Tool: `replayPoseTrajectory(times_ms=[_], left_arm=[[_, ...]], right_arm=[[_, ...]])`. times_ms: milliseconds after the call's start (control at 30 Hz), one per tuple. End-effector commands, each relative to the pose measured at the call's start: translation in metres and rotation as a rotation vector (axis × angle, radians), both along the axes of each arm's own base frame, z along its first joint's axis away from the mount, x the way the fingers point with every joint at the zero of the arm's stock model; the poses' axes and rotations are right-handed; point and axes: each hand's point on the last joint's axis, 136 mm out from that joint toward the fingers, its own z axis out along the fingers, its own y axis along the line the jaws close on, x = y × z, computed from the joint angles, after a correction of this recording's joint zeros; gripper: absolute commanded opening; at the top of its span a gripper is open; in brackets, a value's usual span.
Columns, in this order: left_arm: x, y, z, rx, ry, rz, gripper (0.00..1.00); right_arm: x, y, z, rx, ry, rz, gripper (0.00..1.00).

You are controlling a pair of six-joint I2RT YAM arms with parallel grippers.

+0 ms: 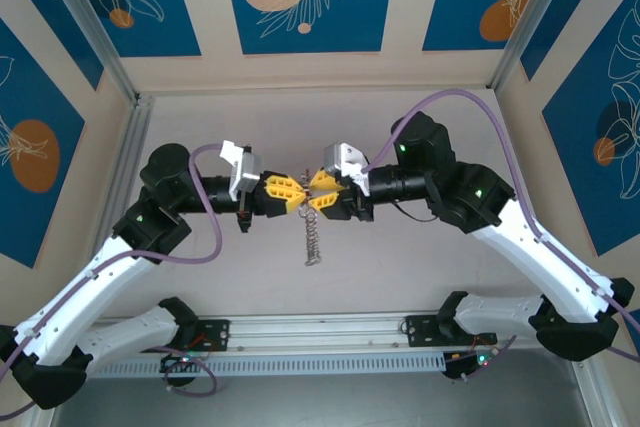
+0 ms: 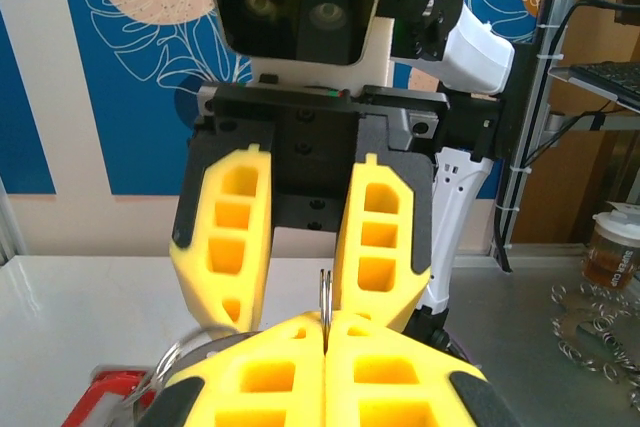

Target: Put the keys on the keyring

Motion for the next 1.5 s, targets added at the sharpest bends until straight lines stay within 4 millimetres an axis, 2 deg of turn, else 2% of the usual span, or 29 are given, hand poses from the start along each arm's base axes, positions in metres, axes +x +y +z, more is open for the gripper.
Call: replayPoseTrajectory(times_ms=[0, 200, 433, 700, 833, 933, 1000, 1133, 1167, 1333, 1467], left_arm=[[-0.005, 0.004, 0.017, -0.057, -0.044, -0.011, 0.0], [-0.009, 0.005, 0.02, -0.075, -0.042, -0.029, 0.0], [-0.012, 0.007, 0.021, -0.097, -0.042, -0.037, 0.0], [-0.011, 0.008, 0.022, -0.117, -0.052, -0.033, 0.0], [-0.008, 0.008, 0.024, -0.143, -0.052, -0.034, 0.0], [-0.007, 0.006, 0.026, -0.155, -0.05, -0.04, 0.0], [-0.006, 0.006, 0.026, -0.158, -0.048, -0.038, 0.0], [0.0, 0.008, 0.022, -0.102, -0.049, 0.022, 0.0], [0.001, 0.009, 0.019, -0.064, -0.054, 0.043, 0.01], [0.011, 0.017, -0.001, 0.16, -0.083, 0.15, 0.26], [0.017, 0.018, -0.008, 0.271, -0.118, 0.189, 0.28]], right_arm=[[0.002, -0.008, 0.015, 0.061, -0.048, -0.06, 0.33], [-0.002, -0.016, 0.025, 0.104, -0.068, -0.078, 0.34], [-0.009, -0.008, 0.033, 0.142, -0.046, -0.021, 0.33], [-0.011, 0.004, 0.024, 0.112, -0.001, 0.029, 0.29], [-0.01, 0.005, 0.018, 0.09, 0.011, 0.026, 0.22], [-0.008, 0.004, 0.018, 0.088, 0.003, 0.015, 0.06], [-0.005, 0.003, 0.019, 0.089, -0.009, -0.003, 0.0], [0.004, -0.002, 0.016, 0.055, -0.048, -0.058, 0.0], [0.006, -0.004, 0.015, 0.041, -0.06, -0.07, 0.0], [0.017, -0.007, 0.005, -0.058, -0.113, -0.113, 0.0], [0.02, -0.004, 0.003, -0.092, -0.139, -0.117, 0.0]])
